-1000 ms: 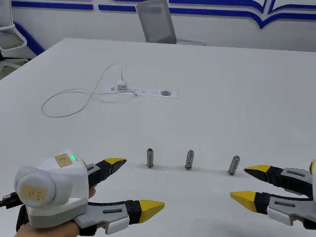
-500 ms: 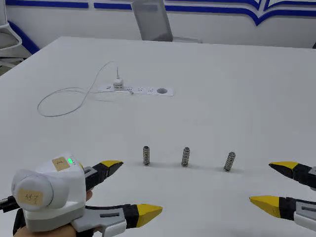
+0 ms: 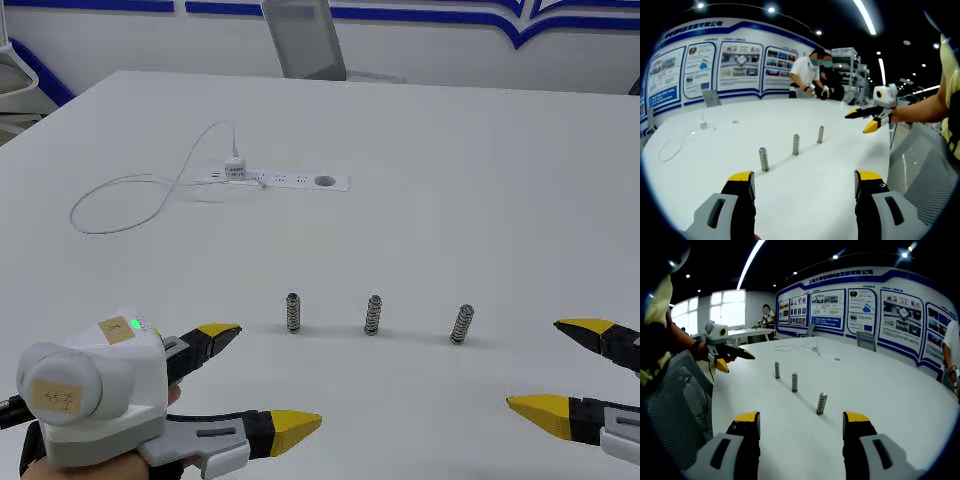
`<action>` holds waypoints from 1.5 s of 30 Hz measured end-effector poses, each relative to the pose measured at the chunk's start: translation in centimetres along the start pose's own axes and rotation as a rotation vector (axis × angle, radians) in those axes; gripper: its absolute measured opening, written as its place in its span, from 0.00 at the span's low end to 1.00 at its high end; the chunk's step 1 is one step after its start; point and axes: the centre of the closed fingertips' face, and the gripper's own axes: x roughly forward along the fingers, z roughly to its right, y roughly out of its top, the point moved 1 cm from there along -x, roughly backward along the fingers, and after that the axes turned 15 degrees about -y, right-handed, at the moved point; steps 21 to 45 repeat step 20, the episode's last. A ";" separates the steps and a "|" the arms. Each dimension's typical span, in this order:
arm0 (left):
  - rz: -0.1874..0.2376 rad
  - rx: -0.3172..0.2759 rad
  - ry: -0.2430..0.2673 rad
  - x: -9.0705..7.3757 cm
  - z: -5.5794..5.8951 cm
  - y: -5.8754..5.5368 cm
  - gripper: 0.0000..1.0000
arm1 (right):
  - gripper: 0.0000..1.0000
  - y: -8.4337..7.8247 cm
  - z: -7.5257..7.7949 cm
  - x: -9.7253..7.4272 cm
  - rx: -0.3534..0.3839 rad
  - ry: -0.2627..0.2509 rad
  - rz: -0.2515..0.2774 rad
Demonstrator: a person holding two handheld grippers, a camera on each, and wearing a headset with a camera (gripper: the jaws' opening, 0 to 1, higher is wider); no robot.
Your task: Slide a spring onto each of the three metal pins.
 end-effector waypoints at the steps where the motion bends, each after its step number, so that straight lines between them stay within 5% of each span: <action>1: 0.001 0.000 0.001 0.0 0.0 0.0 0.83 | 0.68 0.0 -0.1 0.1 0.002 0.002 0.001; 45: 0.003 0.003 0.002 0.2 -0.1 0.0 0.83 | 0.70 0.6 -0.7 0.6 0.000 0.018 0.016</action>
